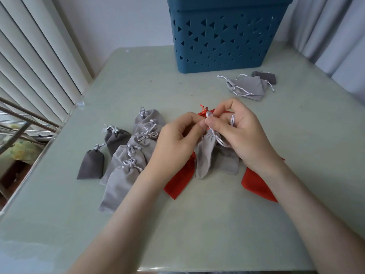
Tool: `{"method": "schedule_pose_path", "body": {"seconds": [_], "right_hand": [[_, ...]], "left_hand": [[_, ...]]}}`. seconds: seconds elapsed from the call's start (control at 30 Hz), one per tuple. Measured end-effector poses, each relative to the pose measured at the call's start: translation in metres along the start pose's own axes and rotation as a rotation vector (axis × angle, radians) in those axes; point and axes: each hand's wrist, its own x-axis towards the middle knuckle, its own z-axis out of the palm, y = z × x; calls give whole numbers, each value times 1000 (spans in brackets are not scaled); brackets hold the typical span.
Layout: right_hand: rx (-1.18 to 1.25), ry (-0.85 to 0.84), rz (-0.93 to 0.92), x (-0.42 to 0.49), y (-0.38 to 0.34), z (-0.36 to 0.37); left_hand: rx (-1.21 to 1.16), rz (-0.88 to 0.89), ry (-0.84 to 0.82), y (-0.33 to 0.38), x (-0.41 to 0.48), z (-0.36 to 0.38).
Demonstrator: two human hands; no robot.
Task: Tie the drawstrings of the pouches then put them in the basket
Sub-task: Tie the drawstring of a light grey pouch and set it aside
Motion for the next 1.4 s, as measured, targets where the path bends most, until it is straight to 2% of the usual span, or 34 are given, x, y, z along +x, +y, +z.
{"method": "schedule_pose_path", "body": {"seconds": [0.2,0.33,0.5,0.67,0.73,0.83,0.93,1.0,1.2,1.3,1.4], "right_hand": [[50,-44,-41,-2,-5,-4],[85,-38,-91,-4,-8,-1],[104,-90,-131,-5,-6,0],[177,-98,-90,-5,-9,-4],[104,-147,-38,-3,-10,-8],[-144,-163,31,-2,-8,-7],[-308,-141,77,0,-4,-6],[-334,-124,90,1,-2,-7],[-438,-184,95,1,1,-9],[-515,-263,88,0,0,-11],[-483,-253,65,1,-2,-15]], "left_hand": [[75,124,-44,3,-1,-1],[108,33,-61,0,0,0],[-32,1,-263,-2,3,-4],[4,0,-150,0,2,-1],[-68,-41,-78,0,2,0],[-256,-94,-10,-1,4,-2],[-419,-136,-26,-3,5,-1],[-452,-127,-55,-4,4,-1],[-223,-22,5,-2,3,-2],[-162,-25,24,-3,3,-1],[-81,-54,30,-6,4,-2]]}}
